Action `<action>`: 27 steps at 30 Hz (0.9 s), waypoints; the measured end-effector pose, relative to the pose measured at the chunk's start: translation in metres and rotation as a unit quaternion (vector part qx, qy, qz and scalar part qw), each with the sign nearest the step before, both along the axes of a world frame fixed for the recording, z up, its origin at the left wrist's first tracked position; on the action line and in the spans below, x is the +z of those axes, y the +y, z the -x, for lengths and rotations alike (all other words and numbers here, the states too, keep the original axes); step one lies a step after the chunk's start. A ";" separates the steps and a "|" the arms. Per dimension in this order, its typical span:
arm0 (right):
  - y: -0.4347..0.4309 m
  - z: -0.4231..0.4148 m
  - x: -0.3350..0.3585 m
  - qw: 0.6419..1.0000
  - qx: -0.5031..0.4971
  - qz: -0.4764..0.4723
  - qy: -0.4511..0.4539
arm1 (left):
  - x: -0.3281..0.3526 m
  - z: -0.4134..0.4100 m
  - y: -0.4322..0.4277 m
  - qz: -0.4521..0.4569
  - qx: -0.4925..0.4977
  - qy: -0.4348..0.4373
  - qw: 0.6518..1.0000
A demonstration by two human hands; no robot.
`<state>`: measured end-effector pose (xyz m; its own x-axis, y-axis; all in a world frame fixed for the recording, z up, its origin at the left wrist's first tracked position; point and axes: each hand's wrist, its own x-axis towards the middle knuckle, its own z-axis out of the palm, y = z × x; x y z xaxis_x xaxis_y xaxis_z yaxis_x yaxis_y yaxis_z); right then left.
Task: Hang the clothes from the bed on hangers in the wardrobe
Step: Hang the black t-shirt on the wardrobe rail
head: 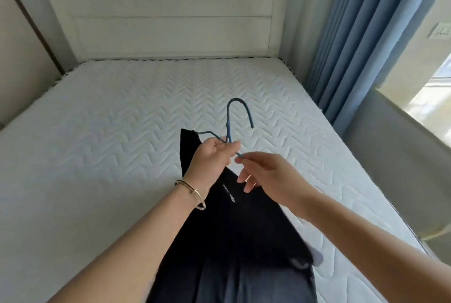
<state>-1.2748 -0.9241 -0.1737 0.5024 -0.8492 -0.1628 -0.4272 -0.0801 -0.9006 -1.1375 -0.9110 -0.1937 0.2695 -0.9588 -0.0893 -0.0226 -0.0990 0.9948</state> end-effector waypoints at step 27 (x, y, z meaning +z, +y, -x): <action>0.294 -0.188 0.348 0.786 0.367 0.457 -0.196 | 0.396 -0.105 0.489 0.054 0.357 -0.404 0.840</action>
<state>-1.0867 -0.6302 0.1743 0.7711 0.0213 0.6364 0.3331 -0.8653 -0.3746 -1.0322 -0.4217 0.2020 0.7108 -0.5169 0.4771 -0.6685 -0.2855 0.6867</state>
